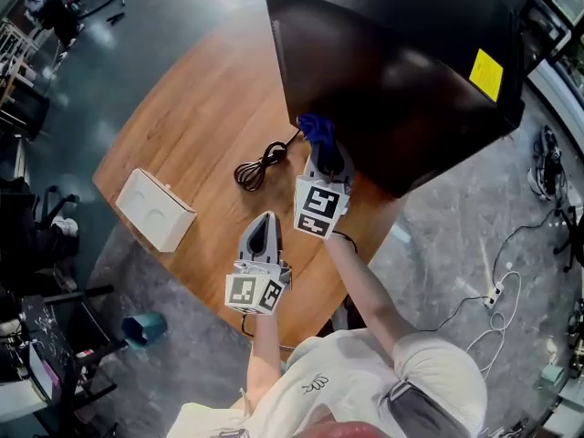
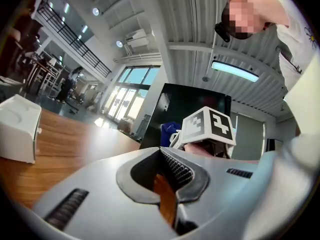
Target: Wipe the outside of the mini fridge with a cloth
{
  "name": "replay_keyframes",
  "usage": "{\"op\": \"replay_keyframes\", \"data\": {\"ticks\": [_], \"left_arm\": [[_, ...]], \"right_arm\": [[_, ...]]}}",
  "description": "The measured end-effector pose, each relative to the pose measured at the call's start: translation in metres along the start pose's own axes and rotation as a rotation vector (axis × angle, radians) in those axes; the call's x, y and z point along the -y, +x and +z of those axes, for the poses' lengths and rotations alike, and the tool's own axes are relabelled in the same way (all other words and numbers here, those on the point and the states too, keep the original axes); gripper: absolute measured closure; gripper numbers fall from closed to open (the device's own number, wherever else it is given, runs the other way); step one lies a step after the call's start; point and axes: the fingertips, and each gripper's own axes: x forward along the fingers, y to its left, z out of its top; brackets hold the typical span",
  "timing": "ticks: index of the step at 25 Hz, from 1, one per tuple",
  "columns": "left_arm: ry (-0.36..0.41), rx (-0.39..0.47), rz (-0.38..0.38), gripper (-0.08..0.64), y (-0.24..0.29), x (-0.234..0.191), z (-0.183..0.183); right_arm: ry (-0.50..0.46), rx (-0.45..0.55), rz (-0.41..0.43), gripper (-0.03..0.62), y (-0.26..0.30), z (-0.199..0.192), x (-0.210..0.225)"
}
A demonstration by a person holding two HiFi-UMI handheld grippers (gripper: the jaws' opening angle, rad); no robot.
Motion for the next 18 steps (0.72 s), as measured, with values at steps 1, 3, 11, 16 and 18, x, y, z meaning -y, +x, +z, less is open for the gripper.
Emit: {"op": "replay_keyframes", "data": {"ticks": [1,3,11,16,18], "left_arm": [[-0.001,-0.002,0.016,0.555,0.000,-0.010,-0.001],[0.002,-0.020,0.045,0.555,-0.003,-0.027,-0.006],[-0.027,-0.064,0.103,0.555,0.006,-0.049,-0.027],[-0.023,-0.067,0.068,0.555,0.008,-0.052,-0.026],[-0.031,-0.068,0.065,0.555,0.008,-0.049,-0.028]], "right_arm": [[-0.005,0.003,0.009,0.531,0.014,-0.002,-0.011],[-0.020,0.012,0.026,0.531,0.040,-0.007,-0.035],[0.076,-0.045,0.009,0.531,0.111,-0.027,-0.064],[0.084,-0.051,-0.026,0.531,0.120,-0.032,-0.076],[0.075,-0.049,-0.031,0.531,0.118,-0.033,-0.074]]}}
